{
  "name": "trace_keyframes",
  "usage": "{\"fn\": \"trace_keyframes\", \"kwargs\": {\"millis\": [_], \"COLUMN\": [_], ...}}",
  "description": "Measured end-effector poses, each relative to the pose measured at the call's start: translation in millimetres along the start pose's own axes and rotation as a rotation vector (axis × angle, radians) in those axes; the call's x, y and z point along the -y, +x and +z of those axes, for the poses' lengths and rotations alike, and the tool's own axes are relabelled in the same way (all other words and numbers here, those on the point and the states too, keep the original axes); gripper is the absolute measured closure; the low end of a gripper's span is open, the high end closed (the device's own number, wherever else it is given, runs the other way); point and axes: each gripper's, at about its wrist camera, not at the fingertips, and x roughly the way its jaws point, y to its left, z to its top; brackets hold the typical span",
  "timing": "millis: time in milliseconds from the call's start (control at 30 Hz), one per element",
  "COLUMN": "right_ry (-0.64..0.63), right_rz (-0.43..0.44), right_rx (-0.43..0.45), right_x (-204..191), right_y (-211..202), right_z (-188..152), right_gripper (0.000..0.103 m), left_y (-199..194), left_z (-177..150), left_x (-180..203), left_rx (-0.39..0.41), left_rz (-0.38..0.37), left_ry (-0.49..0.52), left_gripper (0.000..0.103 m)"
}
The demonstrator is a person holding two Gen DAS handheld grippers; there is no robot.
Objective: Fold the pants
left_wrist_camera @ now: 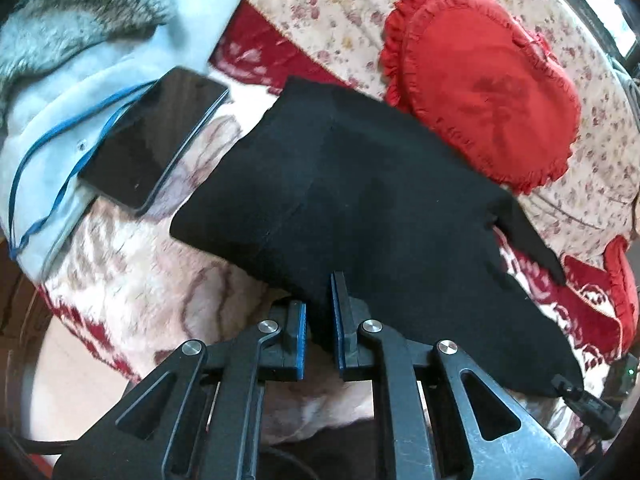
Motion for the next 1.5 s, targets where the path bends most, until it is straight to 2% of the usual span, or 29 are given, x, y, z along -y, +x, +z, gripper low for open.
{"fn": "trace_keyframes", "kwargs": {"millis": [33,100,233,300,367,467,533,567,600,633,667,767,900,933,1033,1167,1200,1367,1500], "right_ry": [0.011,0.013,0.058,0.120,0.174,0.211,0.152,0.098,0.033,0.004,-0.010,-0.034,-0.055,-0.060,-0.011,-0.032,-0.046,-0.104,-0.175], "right_rz": [0.015,-0.001,-0.076,-0.098,-0.126,-0.088,-0.093,-0.150,-0.224,-0.249,-0.231,-0.268,-0.324,-0.333,-0.326,-0.344,-0.328,-0.260,-0.131], "right_rx": [0.016,0.037,0.094,0.126,0.147,0.167,0.159,0.163,0.175,0.187,0.210,0.245,0.169,0.172,0.182,0.209,0.222,0.244,0.189], "right_x": [4,10,32,51,64,71,59,50,39,34,32,30,34,36,38,22,14,-30,-70], "right_y": [-7,-21,-53,-62,-62,-45,-31,-28,-27,-28,-34,-46,-24,-22,-25,-37,-40,-38,-16], "right_z": [-5,-10,-17,-14,-9,5,12,13,15,15,15,17,17,17,19,20,21,31,40], "right_gripper": [0.089,0.079,0.076,0.073,0.070,0.070,0.070,0.073,0.084,0.089,0.095,0.095,0.095,0.095,0.091,0.079,0.074,0.070,0.070], "left_y": [-2,-9,-29,-37,-43,-47,-49,-49,-48,-48,-46,-36,-8,0,20,16,15,4,1], "left_z": [-2,-3,-5,-7,-8,-7,-5,-4,-2,-1,0,2,0,0,-2,-1,0,5,12], "left_x": [-1,-2,3,6,8,10,12,14,15,16,19,23,27,27,25,25,25,28,33], "left_rx": [0.000,0.007,0.056,0.081,0.091,0.101,0.103,0.100,0.097,0.098,0.101,0.094,0.057,0.044,0.002,0.011,0.013,0.048,0.056], "left_rz": [0.001,0.011,0.058,0.078,0.082,0.076,0.074,0.070,0.065,0.060,0.055,0.054,0.081,0.097,0.124,0.119,0.119,0.119,0.115], "left_ry": [0.005,0.016,0.069,0.097,0.113,0.112,0.113,0.114,0.113,0.111,0.111,0.119,0.136,0.144,0.163,0.159,0.158,0.162,0.172], "left_gripper": [0.092,0.089,0.089,0.089,0.084,0.082,0.080,0.075,0.070,0.067,0.064,0.057,0.057,0.057,0.057,0.057,0.057,0.057,0.057]}}
